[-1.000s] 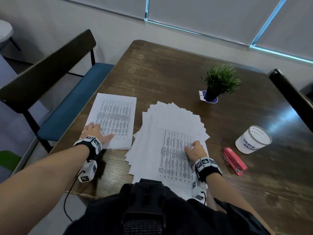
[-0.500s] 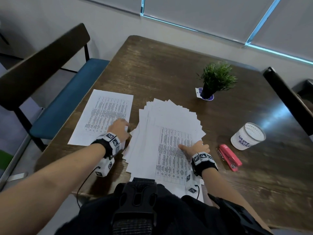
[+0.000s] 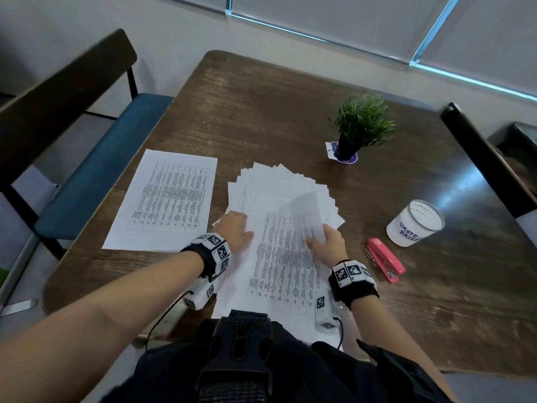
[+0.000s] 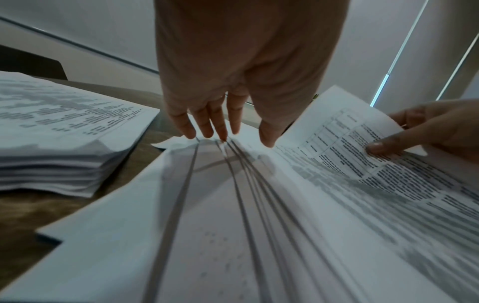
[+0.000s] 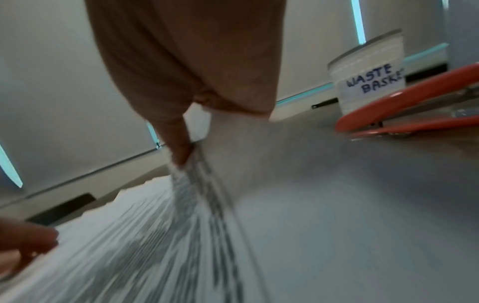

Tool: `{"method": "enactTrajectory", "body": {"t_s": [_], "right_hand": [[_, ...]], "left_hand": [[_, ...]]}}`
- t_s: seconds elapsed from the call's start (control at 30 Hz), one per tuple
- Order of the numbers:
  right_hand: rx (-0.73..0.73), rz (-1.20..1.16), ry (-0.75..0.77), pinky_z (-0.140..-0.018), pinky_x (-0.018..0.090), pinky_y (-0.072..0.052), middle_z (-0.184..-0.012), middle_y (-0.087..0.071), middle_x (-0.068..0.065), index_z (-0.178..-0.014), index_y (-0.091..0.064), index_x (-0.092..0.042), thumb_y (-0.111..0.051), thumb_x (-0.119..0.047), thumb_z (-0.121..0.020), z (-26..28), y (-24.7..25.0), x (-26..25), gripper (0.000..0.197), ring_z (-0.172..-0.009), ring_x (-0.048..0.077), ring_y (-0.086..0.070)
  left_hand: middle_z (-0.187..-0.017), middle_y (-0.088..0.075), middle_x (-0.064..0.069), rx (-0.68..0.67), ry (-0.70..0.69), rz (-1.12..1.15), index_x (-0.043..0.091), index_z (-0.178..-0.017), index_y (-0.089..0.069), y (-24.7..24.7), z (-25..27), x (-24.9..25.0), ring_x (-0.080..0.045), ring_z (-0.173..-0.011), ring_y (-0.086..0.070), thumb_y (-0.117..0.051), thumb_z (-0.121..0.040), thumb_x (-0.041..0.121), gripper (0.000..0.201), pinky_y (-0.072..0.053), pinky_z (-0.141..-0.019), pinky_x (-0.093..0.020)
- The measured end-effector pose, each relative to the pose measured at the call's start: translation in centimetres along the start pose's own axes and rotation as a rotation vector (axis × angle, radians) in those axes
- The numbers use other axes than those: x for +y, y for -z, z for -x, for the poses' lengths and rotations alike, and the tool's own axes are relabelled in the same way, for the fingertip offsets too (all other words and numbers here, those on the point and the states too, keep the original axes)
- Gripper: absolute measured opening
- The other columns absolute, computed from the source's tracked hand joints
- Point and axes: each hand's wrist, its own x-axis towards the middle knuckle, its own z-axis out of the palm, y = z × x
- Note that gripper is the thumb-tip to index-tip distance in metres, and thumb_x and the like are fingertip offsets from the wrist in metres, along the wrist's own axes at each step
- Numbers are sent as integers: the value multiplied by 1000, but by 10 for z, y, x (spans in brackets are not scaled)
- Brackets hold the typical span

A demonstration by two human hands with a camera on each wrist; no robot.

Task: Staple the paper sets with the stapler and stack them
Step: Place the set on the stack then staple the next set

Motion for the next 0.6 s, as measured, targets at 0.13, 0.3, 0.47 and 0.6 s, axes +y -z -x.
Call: {"method": "enactTrajectory", "body": {"t_s": [0.13, 0.3, 0.47, 0.6], "right_hand": [[-84, -148, 37, -63, 20, -55, -84, -68, -1, -99, -65, -12, -69, -4, -85, 6, 16, 2, 16, -75, 17, -65], [-9, -142, -28, -58, 19, -52, -81, -67, -5, -94, -64, -15, -69, -14, -88, -2, 31, 13, 7, -70, 9, -63], [95, 170, -117, -94, 38, -50, -109, -69, 5, -109, -67, -14, -63, -27, -90, -19, 55, 41, 24, -105, 25, -63], [63, 730, -206, -105, 50, -35, -142, -46, 2, -130, -55, -21, -60, -33, -91, -21, 68, 62, 41, -131, 26, -38]], "left_hand": [[-125, -50, -18, 59, 76, 161, 0, -127, -41, 1, -9, 9, -34, -122, -47, -72, -84, 39, 66, -42, -93, -39], [-135, -53, -17, 57, 173, 320, 2, -145, -27, 5, -13, 11, -33, -126, -49, -81, -77, 22, 89, -43, -101, -38], [-123, -63, -12, -43, 83, 170, 7, -127, -52, 2, -8, 12, -29, -111, -60, -78, -79, 22, 57, -50, -89, -34], [-109, -67, -8, -95, 42, 103, 11, -111, -61, -4, 1, 18, -26, -98, -63, -77, -78, 25, 39, -48, -76, -28]]}}
